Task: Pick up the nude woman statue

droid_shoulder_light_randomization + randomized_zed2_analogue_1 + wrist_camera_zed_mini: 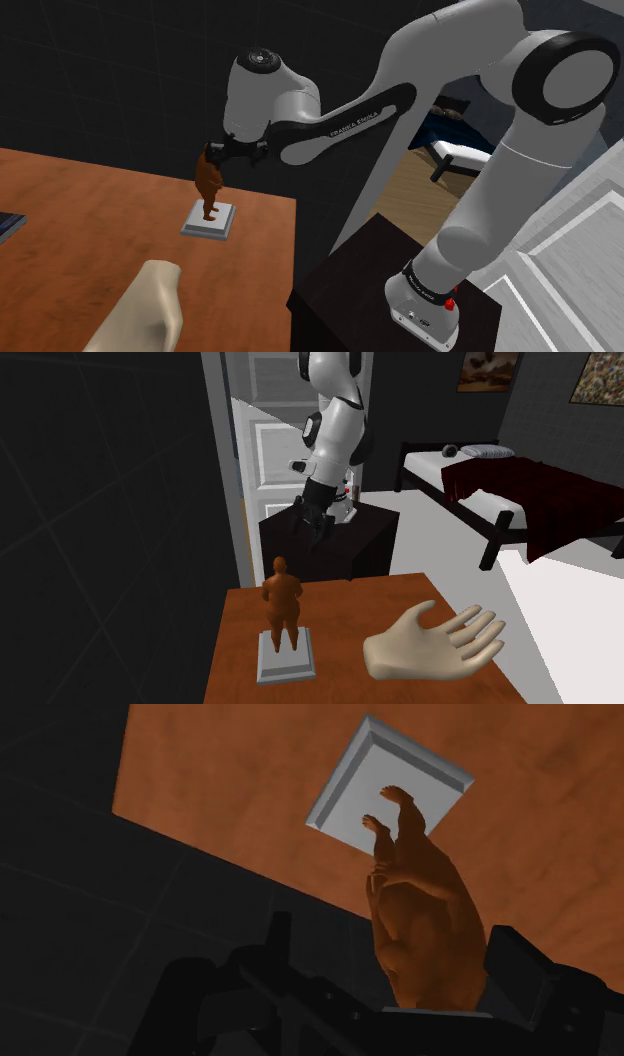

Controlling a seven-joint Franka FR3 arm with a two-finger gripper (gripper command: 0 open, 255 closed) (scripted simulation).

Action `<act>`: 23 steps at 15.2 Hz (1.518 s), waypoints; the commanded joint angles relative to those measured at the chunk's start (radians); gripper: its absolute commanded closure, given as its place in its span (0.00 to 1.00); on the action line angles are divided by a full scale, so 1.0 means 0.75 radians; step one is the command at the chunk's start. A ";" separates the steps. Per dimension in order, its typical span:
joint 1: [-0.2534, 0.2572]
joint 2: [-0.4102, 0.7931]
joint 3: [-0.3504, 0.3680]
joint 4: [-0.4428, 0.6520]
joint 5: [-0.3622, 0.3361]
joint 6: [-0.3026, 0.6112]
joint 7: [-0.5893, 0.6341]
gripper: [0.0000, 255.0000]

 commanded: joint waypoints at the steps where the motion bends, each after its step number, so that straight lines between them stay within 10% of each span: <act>1: 0.050 0.135 -0.021 0.110 -0.162 -0.032 0.150 0.00; 5: 0.187 0.369 -0.106 0.343 -0.372 -0.109 0.335 0.00; 15: 0.234 0.472 -0.163 0.352 -0.483 -0.052 0.437 0.00; 16: 0.234 0.471 -0.162 0.352 -0.481 -0.053 0.436 1.00; 23: 0.236 0.475 -0.163 0.359 -0.481 -0.055 0.434 1.00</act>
